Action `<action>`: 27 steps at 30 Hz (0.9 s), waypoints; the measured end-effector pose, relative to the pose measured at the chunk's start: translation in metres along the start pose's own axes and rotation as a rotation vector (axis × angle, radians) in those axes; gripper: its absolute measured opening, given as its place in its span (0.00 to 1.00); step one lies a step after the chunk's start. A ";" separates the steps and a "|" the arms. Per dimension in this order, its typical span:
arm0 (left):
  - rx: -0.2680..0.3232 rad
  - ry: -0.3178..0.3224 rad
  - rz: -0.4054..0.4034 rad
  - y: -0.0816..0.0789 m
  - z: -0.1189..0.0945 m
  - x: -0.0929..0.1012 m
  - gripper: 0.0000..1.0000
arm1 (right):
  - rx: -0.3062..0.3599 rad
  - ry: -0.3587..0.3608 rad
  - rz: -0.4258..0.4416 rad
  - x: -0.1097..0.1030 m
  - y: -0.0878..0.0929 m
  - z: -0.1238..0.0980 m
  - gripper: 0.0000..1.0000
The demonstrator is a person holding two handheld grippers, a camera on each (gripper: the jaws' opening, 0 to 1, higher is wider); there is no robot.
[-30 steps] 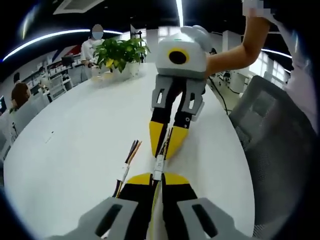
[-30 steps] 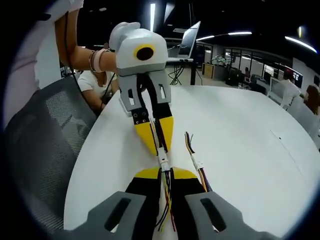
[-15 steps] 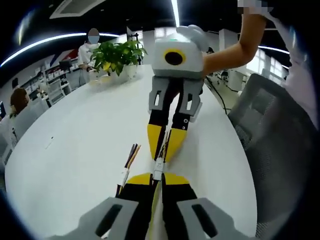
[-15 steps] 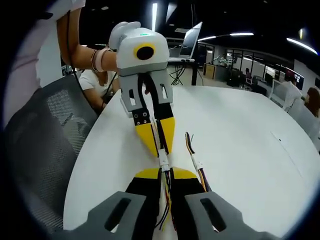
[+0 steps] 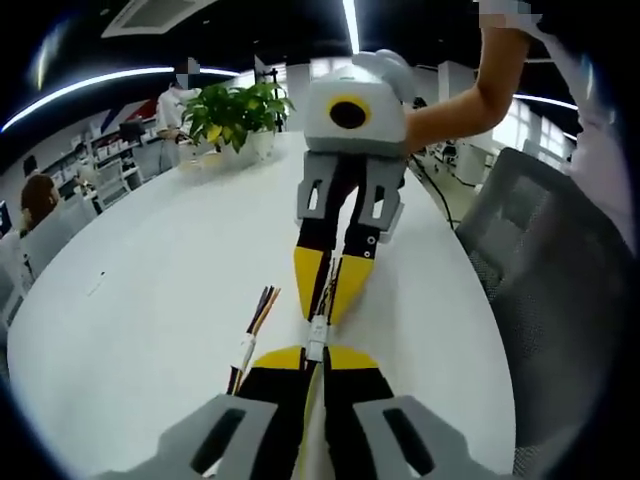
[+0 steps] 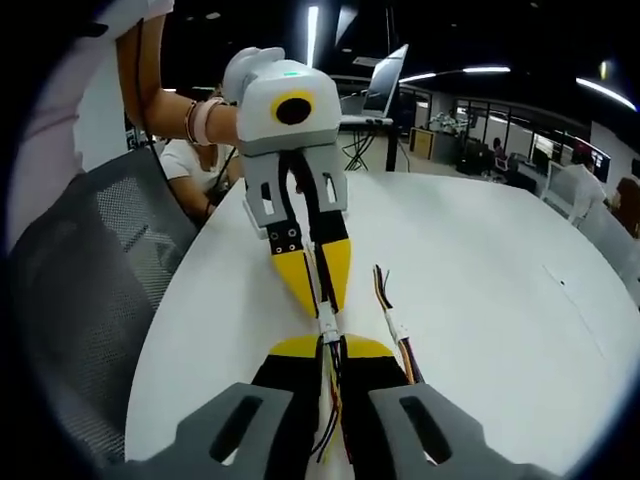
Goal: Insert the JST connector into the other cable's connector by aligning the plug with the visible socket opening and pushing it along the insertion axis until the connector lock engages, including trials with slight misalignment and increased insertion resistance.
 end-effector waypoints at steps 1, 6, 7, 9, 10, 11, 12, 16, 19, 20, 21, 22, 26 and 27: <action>-0.005 0.003 0.002 0.001 0.001 0.001 0.00 | -0.009 -0.002 -0.004 0.000 0.001 0.001 0.02; -0.002 0.011 -0.004 0.003 0.002 0.004 0.00 | -0.010 -0.009 0.014 -0.003 0.005 0.001 0.02; -0.002 0.016 -0.004 0.003 0.003 0.006 0.00 | -0.012 -0.013 0.015 -0.004 0.006 0.001 0.02; -0.011 0.024 0.003 0.004 0.005 0.008 0.00 | -0.018 -0.016 0.014 -0.005 0.007 0.001 0.02; -0.013 0.026 0.004 0.005 0.005 0.009 0.00 | -0.021 -0.018 0.015 -0.005 0.008 0.002 0.02; -0.014 0.027 0.001 0.005 0.005 0.009 0.00 | -0.025 -0.019 0.015 -0.006 0.009 0.003 0.02; -0.015 0.027 -0.002 0.006 0.005 0.010 0.00 | -0.027 -0.017 0.016 -0.006 0.009 0.004 0.02; -0.015 0.025 0.000 0.006 0.003 0.010 0.00 | -0.023 -0.015 0.018 -0.006 0.009 0.004 0.02; -0.015 0.014 0.006 0.005 0.001 0.005 0.00 | -0.013 -0.005 0.018 -0.001 0.006 0.003 0.02; -0.014 0.010 0.010 0.004 0.000 0.003 0.00 | -0.008 0.000 0.017 0.000 0.005 0.003 0.02; -0.013 0.003 0.011 0.003 0.000 0.001 0.00 | -0.004 0.006 0.018 0.002 0.003 0.002 0.02; -0.012 0.001 0.015 0.003 0.000 -0.001 0.00 | 0.001 0.010 0.022 0.004 0.002 0.002 0.02; -0.013 -0.013 0.029 0.002 0.001 -0.009 0.00 | 0.007 0.025 0.021 0.010 0.000 0.003 0.02; -0.016 -0.013 0.033 0.002 0.002 -0.010 0.00 | 0.005 0.027 0.019 0.012 0.001 0.004 0.02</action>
Point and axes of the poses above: the point that each gripper's makers call its tool centre point, and the gripper's own axes: z roughly forward along the fingers, x roughly to its right, y roughly out of its underside, the point moved 3 cm from there along -z, roughly backward along the fingers, and after that the axes turned 9 degrees about z, right-handed, at the moved point
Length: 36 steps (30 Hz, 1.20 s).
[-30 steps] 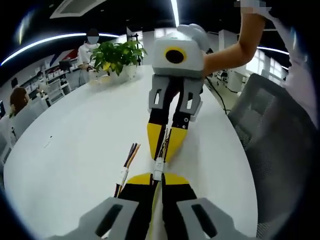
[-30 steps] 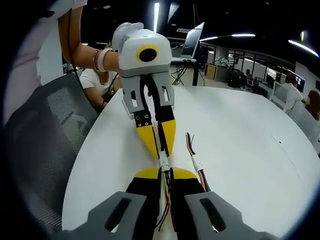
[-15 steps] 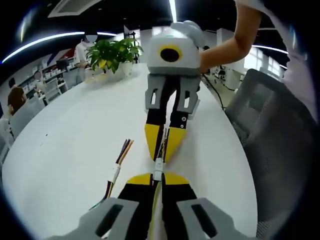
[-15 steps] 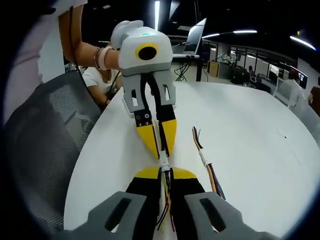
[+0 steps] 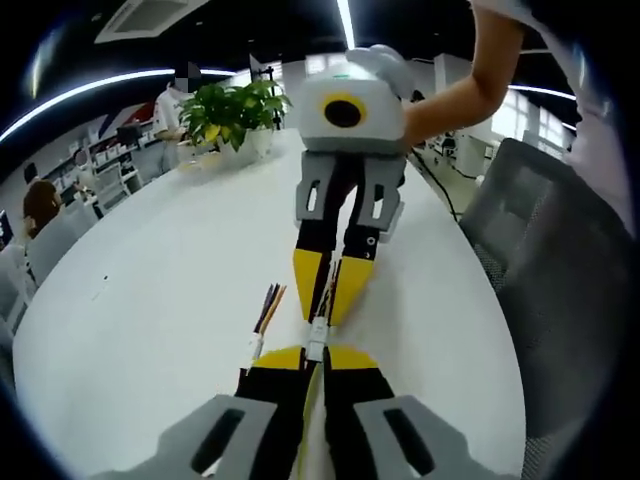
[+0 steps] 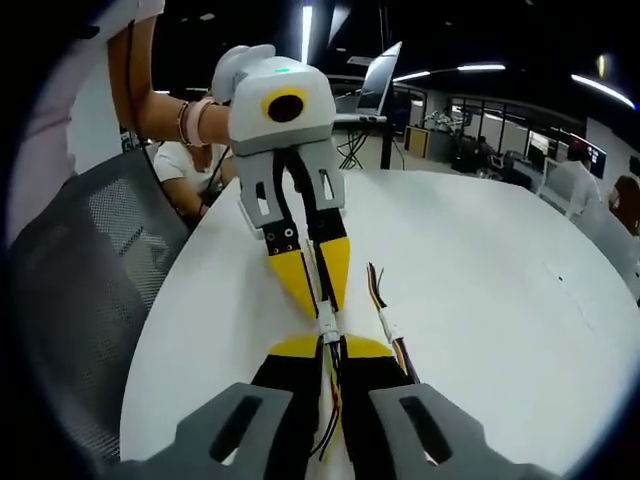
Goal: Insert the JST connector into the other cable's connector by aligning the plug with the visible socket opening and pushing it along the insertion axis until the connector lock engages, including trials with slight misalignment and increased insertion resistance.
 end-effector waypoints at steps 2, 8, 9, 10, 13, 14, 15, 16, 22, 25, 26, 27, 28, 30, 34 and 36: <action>-0.008 0.002 0.006 0.001 0.002 -0.003 0.00 | -0.005 0.003 -0.001 0.003 0.000 0.002 0.02; -0.010 0.009 -0.016 0.007 0.007 -0.006 0.00 | -0.012 0.008 0.006 0.010 0.007 0.007 0.02; -0.015 0.014 -0.022 0.009 0.008 -0.006 0.00 | -0.015 0.008 0.007 0.010 0.007 0.008 0.03; -0.017 0.015 -0.022 0.010 0.009 -0.006 0.00 | -0.018 0.008 0.008 0.011 0.009 0.010 0.03; -0.023 0.020 -0.037 0.014 0.011 -0.005 0.00 | -0.022 0.006 0.014 0.011 0.011 0.012 0.03; -0.023 0.022 -0.044 0.015 0.011 -0.005 0.00 | -0.022 0.004 0.018 0.011 0.012 0.013 0.03; -0.023 0.024 -0.048 0.015 0.011 -0.004 0.00 | -0.022 0.002 0.018 0.010 0.012 0.013 0.03; -0.025 0.022 -0.049 0.016 0.011 -0.004 0.00 | -0.022 0.002 0.018 0.011 0.013 0.014 0.03; -0.037 0.020 -0.069 0.022 0.014 -0.004 0.00 | -0.029 0.004 0.024 0.010 0.015 0.018 0.03; -0.037 0.018 -0.080 0.022 0.015 -0.003 0.01 | -0.031 0.002 0.030 0.010 0.016 0.018 0.03; -0.037 0.019 -0.082 0.023 0.015 -0.003 0.01 | -0.030 0.001 0.032 0.010 0.016 0.018 0.03; -0.036 0.019 -0.083 0.023 0.016 -0.003 0.01 | -0.031 0.000 0.031 0.010 0.017 0.019 0.03; -0.037 0.020 -0.083 0.023 0.016 -0.003 0.01 | -0.034 0.000 0.029 0.010 0.018 0.019 0.03; -0.044 0.021 -0.080 0.024 0.017 -0.002 0.01 | -0.038 -0.001 0.030 0.010 0.019 0.020 0.03; -0.049 0.023 -0.082 0.026 0.016 -0.001 0.01 | -0.039 -0.002 0.034 0.009 0.019 0.022 0.03; -0.049 0.024 -0.086 0.027 0.016 -0.001 0.01 | -0.039 -0.004 0.040 0.009 0.020 0.023 0.03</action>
Point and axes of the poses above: the point that each gripper's makers call its tool centre point, and the gripper's own axes: z roughly forward along the fingers, x roughly to its right, y roughly out of its underside, the point moved 3 cm from there along -z, roughly backward along the fingers, and after that the axes turned 9 degrees about z, right-handed, at the moved point
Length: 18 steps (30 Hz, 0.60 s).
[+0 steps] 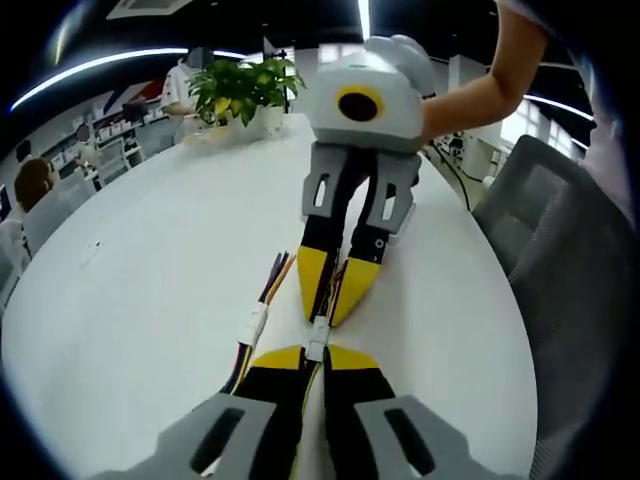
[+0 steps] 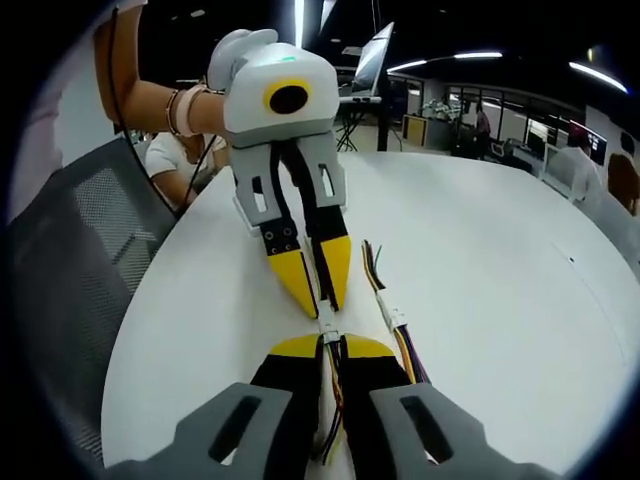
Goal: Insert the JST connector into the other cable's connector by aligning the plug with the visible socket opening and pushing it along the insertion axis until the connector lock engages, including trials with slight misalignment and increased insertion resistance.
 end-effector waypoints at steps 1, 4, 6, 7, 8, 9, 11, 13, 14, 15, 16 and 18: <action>0.000 -0.001 0.001 0.000 0.000 0.000 0.01 | -0.001 0.000 -0.001 0.000 0.000 0.000 0.03; -0.006 -0.003 0.008 0.002 0.001 0.000 0.01 | -0.002 0.001 0.004 0.000 0.000 0.001 0.03; -0.013 -0.004 0.011 0.003 0.001 0.001 0.01 | -0.003 0.003 0.004 0.000 0.000 0.002 0.03; -0.013 -0.004 0.012 0.003 0.001 0.001 0.01 | -0.002 0.006 0.005 0.000 0.001 0.002 0.04; -0.012 -0.004 0.008 0.003 0.001 0.001 0.01 | 0.000 0.005 0.007 0.000 0.000 0.002 0.04; -0.012 -0.003 0.007 0.003 0.001 0.001 0.01 | 0.002 0.004 0.016 0.000 0.001 0.001 0.04; -0.010 -0.003 -0.001 0.003 0.001 0.002 0.01 | 0.002 0.003 0.022 0.000 0.001 0.001 0.04; -0.007 -0.002 -0.022 0.004 0.001 0.002 0.01 | 0.000 -0.002 0.027 -0.001 0.001 0.001 0.04; -0.008 -0.002 -0.019 0.004 0.001 0.002 0.01 | -0.001 -0.004 0.027 -0.001 0.000 0.001 0.04; -0.012 -0.005 -0.013 0.003 0.002 0.003 0.01 | -0.003 -0.004 0.021 -0.002 0.000 0.001 0.04; -0.014 -0.007 -0.012 0.003 0.002 0.003 0.01 | -0.004 -0.003 0.014 -0.003 -0.001 0.001 0.04; -0.015 -0.015 -0.021 0.004 0.001 0.002 0.02 | -0.005 -0.002 0.011 -0.004 -0.001 0.000 0.04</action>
Point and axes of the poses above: the point that each gripper's makers call its tool centre point, and the gripper's own axes: z roughly forward along the fingers, x roughly to its right, y roughly out of its underside, the point moved 3 cm from there along -z, roughly backward along the fingers, and after that the axes turned 9 degrees about z, right-handed, at the moved point
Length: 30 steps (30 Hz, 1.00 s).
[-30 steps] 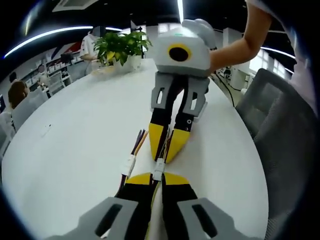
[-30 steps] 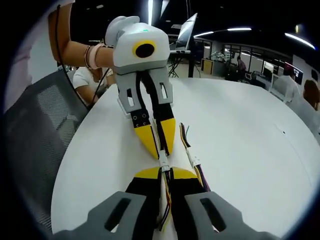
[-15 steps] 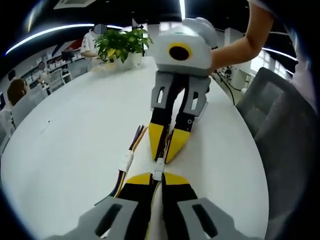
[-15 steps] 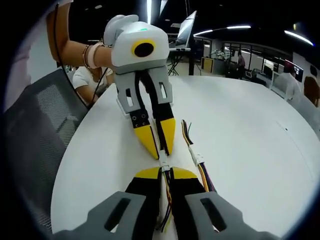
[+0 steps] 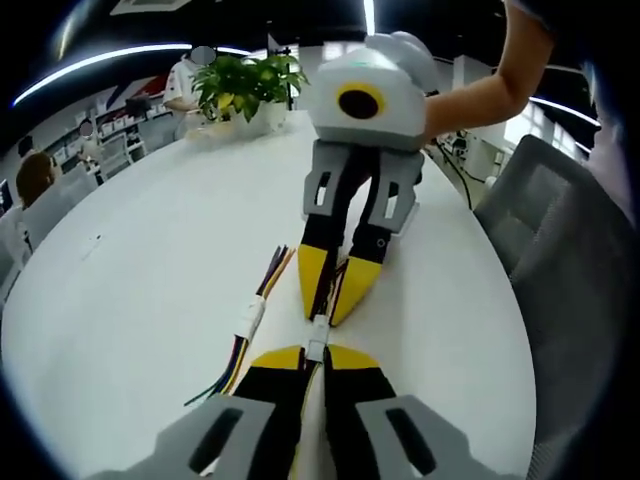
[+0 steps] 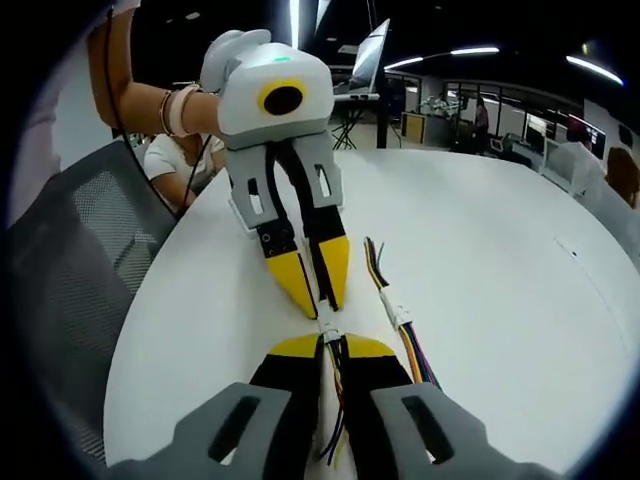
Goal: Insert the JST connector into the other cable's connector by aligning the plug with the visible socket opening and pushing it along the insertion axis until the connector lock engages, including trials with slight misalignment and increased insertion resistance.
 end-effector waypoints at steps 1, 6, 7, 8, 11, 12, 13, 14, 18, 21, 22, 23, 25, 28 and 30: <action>-0.001 -0.004 -0.008 0.000 0.000 0.000 0.02 | -0.002 0.001 -0.001 -0.001 0.000 0.000 0.04; -0.006 -0.022 -0.015 0.000 -0.001 0.002 0.04 | -0.009 0.004 -0.007 -0.005 -0.002 -0.001 0.04; -0.005 -0.028 -0.018 0.000 -0.001 0.001 0.05 | -0.011 0.005 -0.004 -0.005 -0.002 -0.001 0.04; -0.003 -0.034 -0.024 0.001 -0.001 0.000 0.05 | -0.012 0.006 -0.002 -0.006 -0.002 -0.001 0.04; -0.001 -0.044 -0.030 0.000 -0.002 0.000 0.07 | -0.015 0.015 0.000 -0.007 -0.002 -0.002 0.04; -0.001 -0.046 -0.033 0.001 -0.002 0.000 0.07 | -0.015 0.016 0.002 -0.007 -0.002 -0.002 0.04; -0.001 -0.050 -0.043 0.001 -0.003 0.000 0.09 | -0.016 0.018 0.000 -0.006 -0.001 -0.002 0.04; -0.001 -0.054 -0.046 0.001 -0.004 0.001 0.11 | -0.017 0.020 0.000 -0.007 -0.001 -0.002 0.04; -0.002 -0.071 -0.075 0.001 -0.006 0.002 0.14 | -0.025 0.037 -0.011 -0.005 -0.001 -0.002 0.05; 0.013 -0.087 -0.087 0.001 -0.007 0.005 0.16 | -0.027 0.048 -0.016 -0.004 -0.001 -0.002 0.06; 0.015 -0.089 -0.088 0.000 -0.007 0.006 0.16 | -0.026 0.049 -0.015 -0.004 0.000 -0.002 0.07; 0.016 -0.093 -0.090 0.000 -0.007 0.007 0.17 | -0.025 0.051 -0.014 -0.004 0.000 -0.002 0.08; 0.016 -0.096 -0.093 0.000 -0.007 0.008 0.18 | -0.025 0.053 -0.015 -0.005 0.000 -0.002 0.09; 0.018 -0.102 -0.096 0.000 -0.007 0.009 0.19 | -0.029 0.059 -0.022 -0.007 0.000 -0.002 0.09; 0.018 -0.107 -0.098 -0.001 -0.008 0.009 0.20 | -0.030 0.066 -0.023 -0.007 0.000 -0.002 0.11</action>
Point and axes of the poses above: the point that each gripper's makers call its tool centre point, and the gripper's own axes: z roughly forward along the fingers, x roughly to its right, y roughly out of its underside, the point moved 3 cm from there along -z, roughly backward along the fingers, and after that the axes turned 9 degrees about z, right-handed, at the moved point
